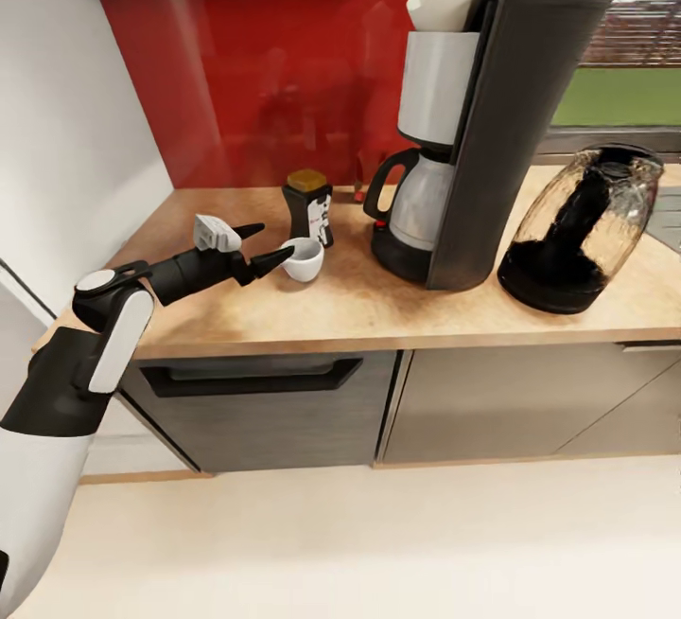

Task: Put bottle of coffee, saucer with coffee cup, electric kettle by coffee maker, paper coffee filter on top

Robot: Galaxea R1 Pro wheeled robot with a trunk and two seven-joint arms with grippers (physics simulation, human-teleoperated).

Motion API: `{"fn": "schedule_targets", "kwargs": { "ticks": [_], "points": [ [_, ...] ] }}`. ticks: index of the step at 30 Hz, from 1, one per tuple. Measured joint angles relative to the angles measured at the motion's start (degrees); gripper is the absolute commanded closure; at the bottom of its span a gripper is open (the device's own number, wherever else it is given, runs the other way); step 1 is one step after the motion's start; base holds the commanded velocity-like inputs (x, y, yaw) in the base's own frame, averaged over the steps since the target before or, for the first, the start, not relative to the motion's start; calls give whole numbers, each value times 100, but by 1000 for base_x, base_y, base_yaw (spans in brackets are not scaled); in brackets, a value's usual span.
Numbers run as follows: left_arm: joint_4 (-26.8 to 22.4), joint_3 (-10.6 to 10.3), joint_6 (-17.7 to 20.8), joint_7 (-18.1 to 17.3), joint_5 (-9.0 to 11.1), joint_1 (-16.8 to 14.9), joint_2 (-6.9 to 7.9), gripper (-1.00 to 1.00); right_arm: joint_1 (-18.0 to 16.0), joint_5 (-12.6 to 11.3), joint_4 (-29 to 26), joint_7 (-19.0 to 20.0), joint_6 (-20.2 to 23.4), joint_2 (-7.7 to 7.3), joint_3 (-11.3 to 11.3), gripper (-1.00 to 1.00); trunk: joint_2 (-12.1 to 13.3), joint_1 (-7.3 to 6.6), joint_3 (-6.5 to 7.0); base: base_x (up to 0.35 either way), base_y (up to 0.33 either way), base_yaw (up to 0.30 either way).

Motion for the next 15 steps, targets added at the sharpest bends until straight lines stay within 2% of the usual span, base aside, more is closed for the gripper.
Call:
{"fn": "schedule_targets", "kwargs": {
  "ticks": [2, 7, 8, 9, 11, 12, 15],
  "points": [
    [-54, 54, 4, -136, 19, -1, 6, -100, 0, 0, 0, 0, -1, 0, 0, -100, 0, 0, 0, -29, 0, 0],
    [-106, 464, 22, -1038, 46, 0, 8, -100, 0, 3, 0, 0, 0, 0, 0, -100, 0, -1, 0, -10, 0, 0],
    [-103, 555, 26, -1332, 72, -2, 7, -100, 0, 2, 0, 0, 0, 0, 0, -100, 0, -1, 0, -2, 0, 0],
    [-98, 635, 27, -1718, 224, 0, 6, -100, 0, 6, 0, 1, 0, 0, 0, -100, 0, -1, 0, -2, 0, 0],
    [-96, 667, 24, -2004, 365, 4, 5, -100, 0, 7, 0, 1, 1, 0, 0, -100, 0, -1, 0, -1, 0, 0],
    [-98, 686, 22, -2336, 470, 22, 5, -100, 0, 10, 0, 1, 1, 0, 2, -100, 0, -1, 0, 0, 0, 0],
    [-95, 702, 18, -3074, 587, 98, 2, -100, 0, 14, 0, 1, 1, 0, 1, -100, 0, -1, 0, 0, 0, 0]
  ]
}}
